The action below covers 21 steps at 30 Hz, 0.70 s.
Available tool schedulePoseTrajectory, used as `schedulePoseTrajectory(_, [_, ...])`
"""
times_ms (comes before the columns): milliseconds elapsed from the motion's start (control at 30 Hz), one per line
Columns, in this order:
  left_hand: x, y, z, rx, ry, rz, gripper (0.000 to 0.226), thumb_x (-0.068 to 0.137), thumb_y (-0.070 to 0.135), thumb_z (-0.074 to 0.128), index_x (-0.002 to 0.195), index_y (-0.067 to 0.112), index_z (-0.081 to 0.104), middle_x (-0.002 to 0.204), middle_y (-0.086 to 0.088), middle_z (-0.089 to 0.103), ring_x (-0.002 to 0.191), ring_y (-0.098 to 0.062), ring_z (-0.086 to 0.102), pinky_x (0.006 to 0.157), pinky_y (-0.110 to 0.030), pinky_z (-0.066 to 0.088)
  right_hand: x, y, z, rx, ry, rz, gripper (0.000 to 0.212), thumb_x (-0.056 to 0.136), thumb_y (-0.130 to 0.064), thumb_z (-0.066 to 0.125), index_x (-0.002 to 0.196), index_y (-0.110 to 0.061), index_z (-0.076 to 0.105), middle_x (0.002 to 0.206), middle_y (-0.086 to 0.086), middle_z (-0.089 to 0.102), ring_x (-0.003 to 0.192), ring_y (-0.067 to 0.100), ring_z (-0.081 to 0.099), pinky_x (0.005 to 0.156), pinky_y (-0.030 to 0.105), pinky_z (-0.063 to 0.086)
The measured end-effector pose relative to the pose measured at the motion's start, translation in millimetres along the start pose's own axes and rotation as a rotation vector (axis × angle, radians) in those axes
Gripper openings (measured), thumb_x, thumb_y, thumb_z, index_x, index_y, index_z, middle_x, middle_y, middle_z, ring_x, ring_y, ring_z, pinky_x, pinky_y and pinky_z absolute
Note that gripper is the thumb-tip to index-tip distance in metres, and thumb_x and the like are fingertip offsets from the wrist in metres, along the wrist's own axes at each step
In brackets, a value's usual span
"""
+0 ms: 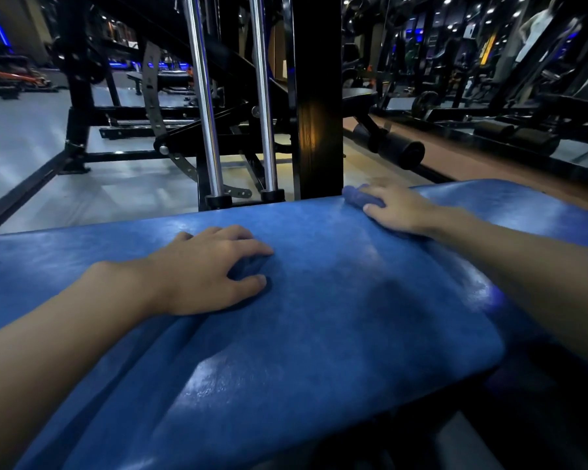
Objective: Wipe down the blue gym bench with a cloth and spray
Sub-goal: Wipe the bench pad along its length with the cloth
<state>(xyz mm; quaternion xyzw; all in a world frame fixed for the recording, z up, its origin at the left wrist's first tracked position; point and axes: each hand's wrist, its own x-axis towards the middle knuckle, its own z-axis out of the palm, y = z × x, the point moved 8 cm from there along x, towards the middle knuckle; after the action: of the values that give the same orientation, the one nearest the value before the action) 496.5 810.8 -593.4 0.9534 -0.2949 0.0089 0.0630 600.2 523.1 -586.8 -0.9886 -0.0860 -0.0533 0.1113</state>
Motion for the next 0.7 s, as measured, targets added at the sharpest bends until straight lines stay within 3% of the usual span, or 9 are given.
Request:
schedulePoseTrajectory(100, [-4.4,-5.6,-0.2,-0.058,-0.01,0.016,0.053,0.09,0.063,0.046,0.14,0.047,0.04,0.143,0.019,0.036,0.136,-0.008,0.035,0.113,-0.043,0.028,-56.3,-56.2,3.7,-0.032,-0.018,-0.178,0.044,0.097,-0.031,0.047,0.141,-0.03,0.046,0.153,-0.005,0.035,0.14,0.018,0.033,0.115,0.042,0.026])
schedulePoseTrajectory(267, [-8.0,-12.1,-3.5,-0.147,0.008,0.011,0.049,0.093,0.048,0.056,0.14,0.036,0.048,0.142,0.013,0.041,0.133,-0.01,0.039,0.114,-0.031,0.027,-186.5,-167.6,10.1,-0.019,-0.024,-0.599,0.046,0.094,-0.04,0.044,0.14,-0.036,0.046,0.156,-0.007,0.031,0.143,0.012,0.028,0.118,0.029,0.017])
schedulePoseTrajectory(333, [-10.1,-13.7,-4.0,-0.15,0.011,0.004,0.049,0.093,0.045,0.057,0.14,0.034,0.049,0.142,0.01,0.043,0.133,-0.012,0.039,0.113,-0.028,0.026,-208.1,-180.6,9.7,-0.032,-0.053,-0.668,0.047,0.095,-0.041,0.042,0.141,-0.038,0.044,0.157,-0.01,0.029,0.144,0.009,0.025,0.117,0.026,0.016])
schedulePoseTrajectory(467, [-14.3,-15.9,-5.3,-0.018,0.005,-0.048,0.05,0.093,0.055,0.048,0.142,0.043,0.042,0.147,0.013,0.038,0.138,-0.014,0.034,0.113,-0.042,0.025,-172.8,-167.2,8.7,0.077,-0.127,-0.55,0.045,0.096,-0.038,0.048,0.14,-0.043,0.041,0.154,-0.016,0.03,0.138,-0.001,0.029,0.111,0.019,0.023])
schedulePoseTrajectory(600, [-20.4,-12.8,-3.6,0.018,-0.02,-0.093,0.06,0.085,0.069,0.035,0.142,0.049,0.035,0.148,0.018,0.033,0.14,-0.012,0.029,0.108,-0.046,0.024,-79.8,-104.0,10.6,0.088,-0.092,-0.322,0.042,0.098,-0.026,0.049,0.14,-0.027,0.047,0.147,-0.004,0.042,0.137,0.012,0.036,0.114,0.032,0.026])
schedulePoseTrajectory(700, [-23.7,-7.2,2.5,0.043,-0.003,-0.069,0.061,0.088,0.065,0.032,0.146,0.045,0.031,0.15,0.017,0.031,0.141,-0.011,0.027,0.11,-0.043,0.023,-19.2,-53.5,1.0,0.102,-0.046,-0.14,0.03,0.096,-0.023,0.045,0.122,-0.022,0.059,0.126,0.0,0.057,0.12,0.021,0.051,0.101,0.04,0.039])
